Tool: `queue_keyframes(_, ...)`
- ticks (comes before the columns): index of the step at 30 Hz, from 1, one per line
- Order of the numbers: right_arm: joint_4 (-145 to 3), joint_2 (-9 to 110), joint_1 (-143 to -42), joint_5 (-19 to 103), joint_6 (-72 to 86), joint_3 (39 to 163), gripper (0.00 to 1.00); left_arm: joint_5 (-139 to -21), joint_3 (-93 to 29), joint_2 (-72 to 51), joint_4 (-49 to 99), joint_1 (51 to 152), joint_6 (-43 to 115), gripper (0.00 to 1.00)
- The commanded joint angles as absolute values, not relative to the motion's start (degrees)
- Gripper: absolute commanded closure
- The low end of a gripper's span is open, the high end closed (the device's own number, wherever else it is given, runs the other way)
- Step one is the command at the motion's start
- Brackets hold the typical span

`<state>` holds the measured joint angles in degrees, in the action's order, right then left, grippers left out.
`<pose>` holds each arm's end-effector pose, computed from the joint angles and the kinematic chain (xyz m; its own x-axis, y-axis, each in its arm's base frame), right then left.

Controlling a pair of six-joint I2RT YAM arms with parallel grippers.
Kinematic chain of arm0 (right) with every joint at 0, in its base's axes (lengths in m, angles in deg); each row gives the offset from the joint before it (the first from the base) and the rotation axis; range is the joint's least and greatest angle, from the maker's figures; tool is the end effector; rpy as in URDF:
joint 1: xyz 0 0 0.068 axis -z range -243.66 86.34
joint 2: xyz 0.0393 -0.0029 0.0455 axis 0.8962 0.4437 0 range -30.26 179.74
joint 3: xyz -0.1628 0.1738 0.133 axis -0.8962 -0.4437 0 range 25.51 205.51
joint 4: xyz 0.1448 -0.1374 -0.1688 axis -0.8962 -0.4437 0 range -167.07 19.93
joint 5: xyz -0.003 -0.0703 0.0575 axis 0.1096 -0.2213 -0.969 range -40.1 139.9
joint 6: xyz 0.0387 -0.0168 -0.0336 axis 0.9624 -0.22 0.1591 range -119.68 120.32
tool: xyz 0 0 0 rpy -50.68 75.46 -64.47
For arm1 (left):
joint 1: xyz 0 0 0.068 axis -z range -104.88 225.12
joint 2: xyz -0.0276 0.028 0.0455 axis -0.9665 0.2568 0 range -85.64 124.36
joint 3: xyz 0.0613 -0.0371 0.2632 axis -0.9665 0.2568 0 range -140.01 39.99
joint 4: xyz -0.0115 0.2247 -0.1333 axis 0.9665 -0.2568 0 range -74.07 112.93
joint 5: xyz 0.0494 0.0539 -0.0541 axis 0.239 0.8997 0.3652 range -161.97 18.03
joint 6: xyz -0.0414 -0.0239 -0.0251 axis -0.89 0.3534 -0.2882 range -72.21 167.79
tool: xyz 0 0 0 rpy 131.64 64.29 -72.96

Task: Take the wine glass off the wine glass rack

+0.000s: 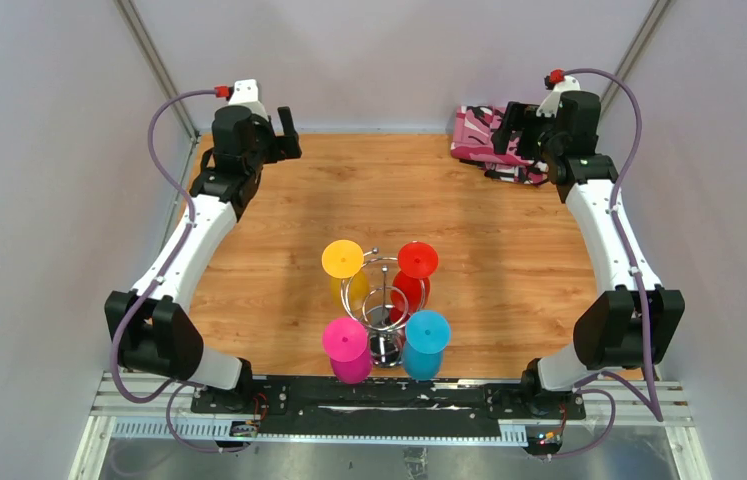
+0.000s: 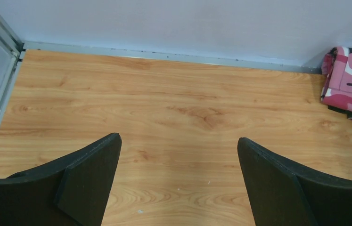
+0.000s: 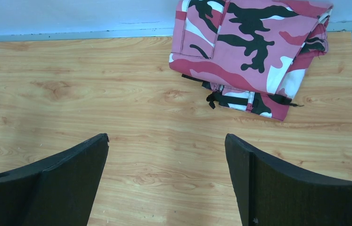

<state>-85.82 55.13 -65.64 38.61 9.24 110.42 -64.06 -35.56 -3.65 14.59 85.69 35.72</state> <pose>0.3483 0.0191 0.4040 -0.3104 0.1415 -0.9400 -0.1756 0.9633 0.2030 0.3342 -0.0574 0.3791 -0.2559 -0.1630 -0.9529 -0.0026 0.9858 -0.1679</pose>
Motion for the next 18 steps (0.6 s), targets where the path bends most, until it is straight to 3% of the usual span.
queue_keyframes(1,-85.64,55.51,-65.98,39.78,9.71,111.24,0.0,-66.83,-38.65,-5.28,14.56,85.58,33.83,0.0)
queue_keyframes(9,-81.22,54.37,-65.95,27.8,11.92,112.1,0.01,-90.69,-40.27,-7.43,21.93,85.5,31.8,0.0)
queue_keyframes(13,-78.9,54.03,-65.9,24.05,13.21,112.72,0.0,-94.44,-40.59,-5.82,28.76,85.49,25.58,0.02)
queue_keyframes(14,-79.15,54.14,-65.71,24.01,14.25,113.09,0.0,-94.84,-41.59,-4.92,28.84,85.49,24.44,0.11)
queue_keyframes(17,-79.53,56.35,-64.25,15.78,17.81,114.75,0.0,-95.35,-43.71,-2.87,28.8,85.49,21.33,0.52)
queue_keyframes(18,-78.2,57.52,-62.47,10.47,18.54,115.13,0.0,-94.92,-43.61,-2.74,28.79,85.49,20.85,0.53)
